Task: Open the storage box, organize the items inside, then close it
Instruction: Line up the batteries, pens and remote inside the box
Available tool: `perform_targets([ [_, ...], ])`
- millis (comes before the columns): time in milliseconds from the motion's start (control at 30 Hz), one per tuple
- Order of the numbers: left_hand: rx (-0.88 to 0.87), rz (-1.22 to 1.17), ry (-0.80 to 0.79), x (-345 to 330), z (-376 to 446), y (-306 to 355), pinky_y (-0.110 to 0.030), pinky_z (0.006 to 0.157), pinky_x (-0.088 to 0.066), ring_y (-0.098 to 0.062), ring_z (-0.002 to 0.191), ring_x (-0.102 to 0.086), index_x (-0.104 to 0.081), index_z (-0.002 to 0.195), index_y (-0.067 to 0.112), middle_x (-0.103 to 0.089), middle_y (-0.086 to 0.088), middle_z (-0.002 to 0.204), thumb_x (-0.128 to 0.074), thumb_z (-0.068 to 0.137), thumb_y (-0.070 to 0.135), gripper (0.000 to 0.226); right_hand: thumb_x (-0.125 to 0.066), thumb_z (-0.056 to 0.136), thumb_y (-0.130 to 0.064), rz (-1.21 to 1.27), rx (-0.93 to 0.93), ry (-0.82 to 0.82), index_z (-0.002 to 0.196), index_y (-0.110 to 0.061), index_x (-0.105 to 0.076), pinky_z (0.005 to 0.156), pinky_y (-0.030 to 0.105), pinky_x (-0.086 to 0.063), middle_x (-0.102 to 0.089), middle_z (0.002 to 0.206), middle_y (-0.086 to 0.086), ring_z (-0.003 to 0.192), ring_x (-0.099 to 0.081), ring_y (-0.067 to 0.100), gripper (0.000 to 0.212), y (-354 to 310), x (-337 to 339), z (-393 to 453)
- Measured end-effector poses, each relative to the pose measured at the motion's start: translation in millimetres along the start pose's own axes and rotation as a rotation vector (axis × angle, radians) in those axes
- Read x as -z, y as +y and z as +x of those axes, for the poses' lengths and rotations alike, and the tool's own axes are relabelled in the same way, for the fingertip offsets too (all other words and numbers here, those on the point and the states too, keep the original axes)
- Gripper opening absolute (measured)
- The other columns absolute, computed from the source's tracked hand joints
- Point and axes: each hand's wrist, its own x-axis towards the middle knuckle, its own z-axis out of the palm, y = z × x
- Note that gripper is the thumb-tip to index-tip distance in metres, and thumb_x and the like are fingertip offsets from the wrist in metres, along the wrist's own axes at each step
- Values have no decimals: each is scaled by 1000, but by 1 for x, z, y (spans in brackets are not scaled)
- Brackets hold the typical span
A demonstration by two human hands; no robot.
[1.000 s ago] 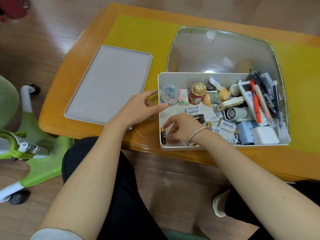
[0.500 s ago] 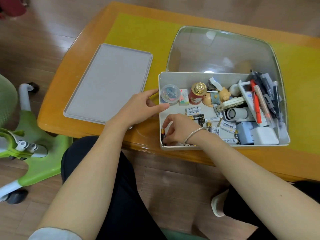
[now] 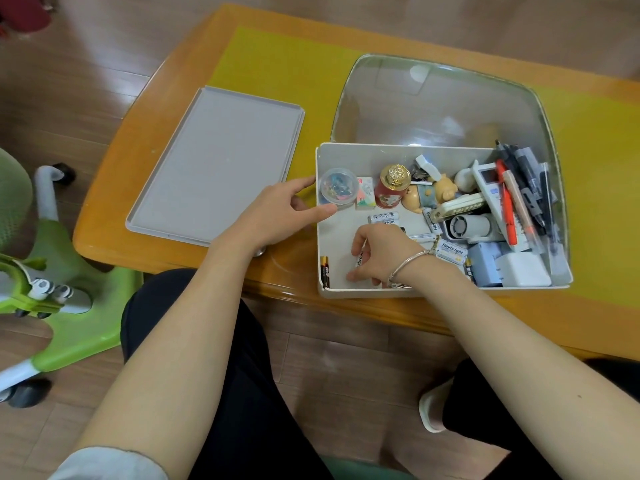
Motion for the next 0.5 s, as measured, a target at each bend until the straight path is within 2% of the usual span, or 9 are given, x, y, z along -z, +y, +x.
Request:
perform_targets([
  [167, 1, -3, -2, 0, 1, -1, -13, 58, -39, -4, 80, -59, -39, 143, 37, -61, 16, 87, -53, 63, 80, 92, -83, 64, -34, -7, -57, 69, 102, -18, -45, 65, 35, -52, -61, 85, 2, 69, -57, 20, 56, 4, 0, 1],
  [233, -2, 4, 2, 0, 1, -2, -12, 58, -39, -4, 80, -59, -39, 143, 37, -61, 17, 87, -55, 67, 78, 88, -79, 68, -26, -27, -63, 76, 103, -18, -46, 69, 38, -54, -60, 84, 2, 75, -60, 23, 48, 8, -1, 0],
  [333, -1, 7, 4, 0, 1, -2, -12, 57, -38, -4, 80, -58, -39, 144, 36, -60, 18, 87, -53, 65, 78, 91, -65, 71, -10, -124, -46, 93, 90, -20, -53, 68, 28, -47, -58, 83, 0, 87, -60, 23, 24, 13, -1, 1],
  [400, 3, 6, 4, 0, 2, -3, -12, 58, -38, -4, 80, -58, -39, 144, 36, -60, 17, 87, -56, 69, 75, 86, -62, 72, -11, -134, -58, 117, 82, -19, -55, 67, 24, -41, -61, 85, 1, 88, -59, 22, 15, 15, 0, 2],
  [467, 7, 4, 7, 0, 3, -4, -13, 58, -39, -5, 81, -58, -39, 144, 36, -60, 15, 87, -60, 73, 71, 81, -62, 75, -16, -131, -73, 142, 87, -16, -57, 71, 25, -43, -63, 90, 4, 90, -58, 23, 14, 15, 0, 4],
  [500, 8, 4, 5, 0, 4, -5, -14, 59, -39, -5, 81, -59, -39, 144, 36, -61, 15, 88, -60, 74, 70, 81, -62, 76, -19, -130, -72, 152, 94, -15, -57, 71, 26, -43, -63, 92, 4, 88, -57, 23, 20, 14, 0, 4],
])
